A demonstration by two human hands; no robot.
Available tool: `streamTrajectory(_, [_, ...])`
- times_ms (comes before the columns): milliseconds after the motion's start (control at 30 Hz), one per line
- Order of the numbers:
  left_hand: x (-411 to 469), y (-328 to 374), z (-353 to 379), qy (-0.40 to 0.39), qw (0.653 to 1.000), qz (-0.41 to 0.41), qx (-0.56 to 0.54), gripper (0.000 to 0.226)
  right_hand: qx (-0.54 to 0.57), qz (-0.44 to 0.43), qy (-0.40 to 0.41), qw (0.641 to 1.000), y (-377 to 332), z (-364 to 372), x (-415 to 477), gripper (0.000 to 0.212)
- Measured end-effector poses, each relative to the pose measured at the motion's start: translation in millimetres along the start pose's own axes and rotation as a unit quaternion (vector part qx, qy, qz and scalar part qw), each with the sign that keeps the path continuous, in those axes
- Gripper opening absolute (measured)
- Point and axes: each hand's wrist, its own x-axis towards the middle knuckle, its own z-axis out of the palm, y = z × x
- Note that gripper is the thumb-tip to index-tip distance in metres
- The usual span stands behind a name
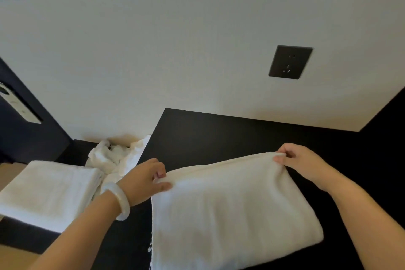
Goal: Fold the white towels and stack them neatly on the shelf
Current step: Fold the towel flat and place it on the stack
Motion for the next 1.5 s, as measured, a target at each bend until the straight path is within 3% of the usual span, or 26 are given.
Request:
streamTrajectory(33, [-7, 0, -4, -0.004, 0.994, 0.002, -0.11, 0.026, 0.019, -0.013, -0.001, 1.0, 0, -7, -3, 0.011])
streamTrajectory(100, [-18, 5, -11, -0.016, 0.921, -0.005, -0.389, 0.033, 0.098, -0.04, 0.005, 0.994, -5, -27, -6, 0.011])
streamTrajectory(167, [-13, 8, -10, 0.019, 0.869, -0.066, -0.49, 0.026, 0.18, -0.03, 0.024, 0.983, -11, -36, 3, 0.004])
streamTrajectory(200, [-5, 8, -5, 0.055, 0.878, -0.108, -0.464, 0.021, 0.187, -0.017, 0.033, 0.982, -11, -31, 13, 0.006])
streamTrajectory(267, [14, 7, 13, 0.117, 0.933, -0.172, -0.293, 0.017, 0.131, 0.03, 0.037, 0.99, -1, -5, 33, 0.014])
streamTrajectory(300, [21, 6, 24, 0.134, 0.945, -0.19, -0.229, 0.015, 0.106, 0.058, 0.044, 0.992, 6, 12, 40, 0.016])
streamTrajectory(433, [20, 8, 48, 0.193, 0.93, -0.212, -0.231, 0.01, 0.093, 0.098, 0.101, 0.986, 15, 40, 43, 0.018])
streamTrajectory(633, [29, 12, 49, 0.233, 0.918, -0.207, -0.245, 0.014, 0.008, 0.081, 0.089, 0.993, 16, 39, 44, 0.021])
streamTrajectory(733, [47, 9, 39, 0.225, 0.933, -0.187, -0.209, 0.016, -0.019, 0.083, 0.1, 0.991, 19, 41, 45, 0.023])
streamTrajectory(933, [81, 9, 29, 0.237, 0.94, -0.209, -0.126, 0.015, 0.038, 0.127, 0.148, 0.98, 17, 46, 51, 0.022])
streamTrajectory(1000, [82, 20, 33, 0.254, 0.941, -0.223, -0.028, 0.018, 0.051, 0.139, 0.167, 0.975, 13, 49, 54, 0.021])
streamTrajectory(1067, [83, 43, 41, 0.274, 0.935, -0.17, 0.151, 0.026, 0.071, 0.144, 0.193, 0.968, 12, 51, 54, 0.019])
streamTrajectory(1133, [77, 82, 53, 0.273, 0.948, -0.031, 0.162, 0.035, 0.113, 0.143, 0.202, 0.962, 11, 51, 49, 0.017])
streamTrajectory(1200, [67, 128, 72, 0.183, 0.966, 0.133, 0.122, 0.045, 0.17, 0.145, 0.203, 0.953, 16, 46, 36, 0.019])
streamTrajectory(1267, [60, 164, 97, 0.056, 0.955, 0.249, 0.149, 0.053, 0.206, 0.164, 0.22, 0.939, 24, 37, 11, 0.025])
streamTrajectory(1367, [69, 180, 126, -0.046, 0.938, 0.281, 0.197, 0.057, 0.204, 0.215, 0.183, 0.937, 33, 37, -46, 0.031])
streamTrajectory(1500, [85, 176, 147, -0.058, 0.935, 0.253, 0.241, 0.058, 0.127, 0.214, 0.129, 0.96, 34, 68, -95, 0.031])
